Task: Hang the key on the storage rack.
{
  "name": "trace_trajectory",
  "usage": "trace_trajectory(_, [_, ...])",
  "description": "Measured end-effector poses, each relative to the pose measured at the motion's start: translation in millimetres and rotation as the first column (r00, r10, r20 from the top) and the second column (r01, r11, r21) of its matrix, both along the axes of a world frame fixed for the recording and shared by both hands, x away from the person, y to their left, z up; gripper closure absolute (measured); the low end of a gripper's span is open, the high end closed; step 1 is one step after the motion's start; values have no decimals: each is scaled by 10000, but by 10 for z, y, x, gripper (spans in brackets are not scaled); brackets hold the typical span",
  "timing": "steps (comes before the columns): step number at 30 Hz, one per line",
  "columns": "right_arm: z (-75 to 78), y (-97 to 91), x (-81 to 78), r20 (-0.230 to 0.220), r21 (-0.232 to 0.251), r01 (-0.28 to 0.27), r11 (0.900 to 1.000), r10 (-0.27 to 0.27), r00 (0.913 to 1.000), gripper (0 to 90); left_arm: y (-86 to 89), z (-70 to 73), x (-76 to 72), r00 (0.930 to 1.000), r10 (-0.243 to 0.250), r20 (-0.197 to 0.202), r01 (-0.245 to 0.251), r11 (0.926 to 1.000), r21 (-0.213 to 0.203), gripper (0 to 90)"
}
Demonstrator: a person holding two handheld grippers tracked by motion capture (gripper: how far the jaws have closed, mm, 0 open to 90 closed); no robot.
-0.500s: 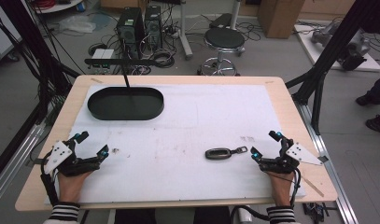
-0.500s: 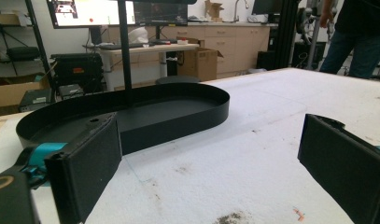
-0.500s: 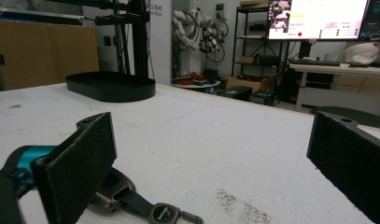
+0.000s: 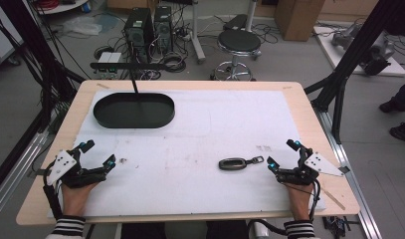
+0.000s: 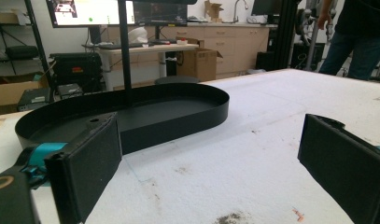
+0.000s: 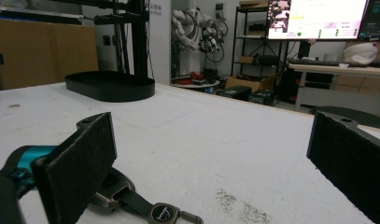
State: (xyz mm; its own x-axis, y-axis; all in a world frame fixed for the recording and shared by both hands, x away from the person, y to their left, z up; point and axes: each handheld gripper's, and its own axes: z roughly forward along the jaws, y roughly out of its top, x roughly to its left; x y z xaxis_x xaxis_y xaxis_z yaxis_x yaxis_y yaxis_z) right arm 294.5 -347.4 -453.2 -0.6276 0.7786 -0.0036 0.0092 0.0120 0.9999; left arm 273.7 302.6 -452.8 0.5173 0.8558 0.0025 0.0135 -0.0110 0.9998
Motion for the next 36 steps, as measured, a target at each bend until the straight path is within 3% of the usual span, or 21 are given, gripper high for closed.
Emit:
trace_trajectory(8, [8,-12,21,-66,65,-40,10000,41,10000,4,4,-1,-5,10000,19,38,-19,10000,-24,67])
trace_trajectory(9, [17,-16,23,-263,-58,-2,10000,0,9997,4,5,-1,-6,10000,11,50,-11,10000,-27,67])
trace_trajectory(15, [202,-62,65,-610,-233,-467,9986,452,9971,4,7,0,0,10000,-21,10,21,10000,-40,67])
trace_trajectory(20, [522,-49,216,-1132,-1402,-1495,9788,1342,9845,4,6,0,0,10000,-4,3,4,10000,-19,67])
trace_trajectory(21, [522,-49,216,-1132,-1402,-1495,9788,1342,9845,4,5,0,1,10000,-1,5,1,10000,-22,67])
trace_trajectory(22, [560,-42,244,-1101,-1693,-1659,9715,1486,9827,4,6,0,0,10000,-1,3,1,10000,-15,67])
trace_trajectory(26, [747,47,352,-1626,-2942,-2391,9254,1981,9666,4,6,0,1,10000,-9,4,9,10000,-29,67])
trace_trajectory(29, [858,134,446,-1979,-3639,-3125,8774,2550,9465,4,7,0,2,10000,-6,-8,6,10000,-26,67])
trace_trajectory(30, [858,134,446,-1979,-3639,-3125,8774,2550,9465,4,8,1,2,10000,-10,-16,10,10000,-24,67])
trace_trajectory(32, [894,179,507,-2304,-3960,-3594,8450,2875,9297,4,8,1,2,10000,-5,-20,4,10000,-31,67])
trace_trajectory(33, [915,225,551,-2611,-4217,-3890,8191,3012,9171,4,7,1,2,10000,-3,-16,3,10000,-26,67])
trace_trajectory(36, [923,304,647,-3011,-4724,-4307,7690,3184,8988,4,7,1,1,10000,-1,-16,1,10000,-17,67])
